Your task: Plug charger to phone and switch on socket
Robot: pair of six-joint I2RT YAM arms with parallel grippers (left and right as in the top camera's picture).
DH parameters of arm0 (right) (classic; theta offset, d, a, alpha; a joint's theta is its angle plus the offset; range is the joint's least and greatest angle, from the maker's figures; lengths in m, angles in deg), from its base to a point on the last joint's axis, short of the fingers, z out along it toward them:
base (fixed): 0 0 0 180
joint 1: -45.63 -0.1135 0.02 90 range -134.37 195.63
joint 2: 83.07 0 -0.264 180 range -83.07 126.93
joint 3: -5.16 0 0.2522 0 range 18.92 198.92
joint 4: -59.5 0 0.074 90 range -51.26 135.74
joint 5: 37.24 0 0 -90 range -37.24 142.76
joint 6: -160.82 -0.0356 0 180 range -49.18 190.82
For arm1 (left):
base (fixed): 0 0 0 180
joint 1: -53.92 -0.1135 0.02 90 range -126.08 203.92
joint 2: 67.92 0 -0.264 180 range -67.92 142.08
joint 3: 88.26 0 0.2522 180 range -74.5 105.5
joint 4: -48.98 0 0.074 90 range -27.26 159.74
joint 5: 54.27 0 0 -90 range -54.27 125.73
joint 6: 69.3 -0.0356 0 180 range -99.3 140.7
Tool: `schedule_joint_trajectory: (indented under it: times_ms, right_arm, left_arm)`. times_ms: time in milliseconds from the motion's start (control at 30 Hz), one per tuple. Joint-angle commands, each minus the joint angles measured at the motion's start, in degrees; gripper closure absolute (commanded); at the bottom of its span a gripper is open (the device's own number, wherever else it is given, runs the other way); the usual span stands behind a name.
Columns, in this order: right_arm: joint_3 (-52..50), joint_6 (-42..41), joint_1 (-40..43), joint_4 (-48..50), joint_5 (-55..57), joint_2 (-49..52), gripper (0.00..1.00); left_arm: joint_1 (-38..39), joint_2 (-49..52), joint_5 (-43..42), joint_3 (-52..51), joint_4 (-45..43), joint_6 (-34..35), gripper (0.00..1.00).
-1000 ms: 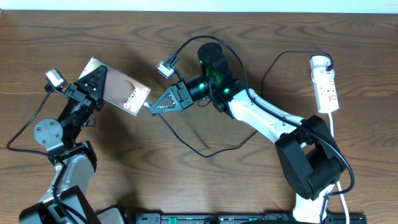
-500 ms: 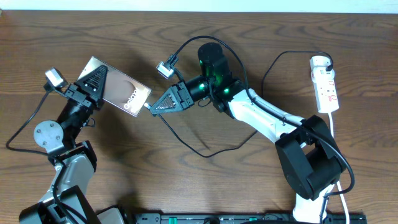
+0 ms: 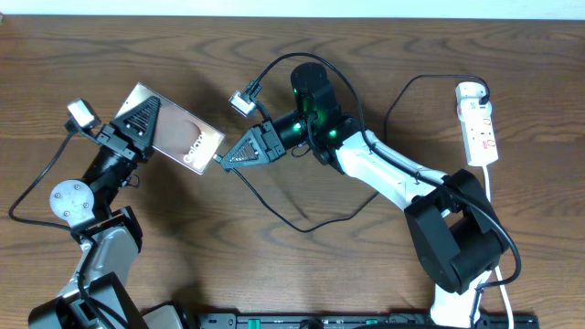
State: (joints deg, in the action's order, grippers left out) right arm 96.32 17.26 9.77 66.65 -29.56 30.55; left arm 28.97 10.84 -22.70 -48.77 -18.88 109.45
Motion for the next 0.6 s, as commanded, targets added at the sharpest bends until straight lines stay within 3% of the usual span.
schedule_joint_trajectory:
  times_ms: [0, 567]
  right_arm:
    - [0.8, 0.9, -1.0, 0.4, 1.8, -0.3, 0.99]
    - [0.8, 0.9, -1.0, 0.6, 3.3, -0.3, 0.99]
  left_arm:
    - [0.6, -0.5, -3.5, -0.1, -1.2, 1.1, 0.93]
    - [1.9, -0.5, -3.5, -0.1, -1.2, 0.9, 0.93]
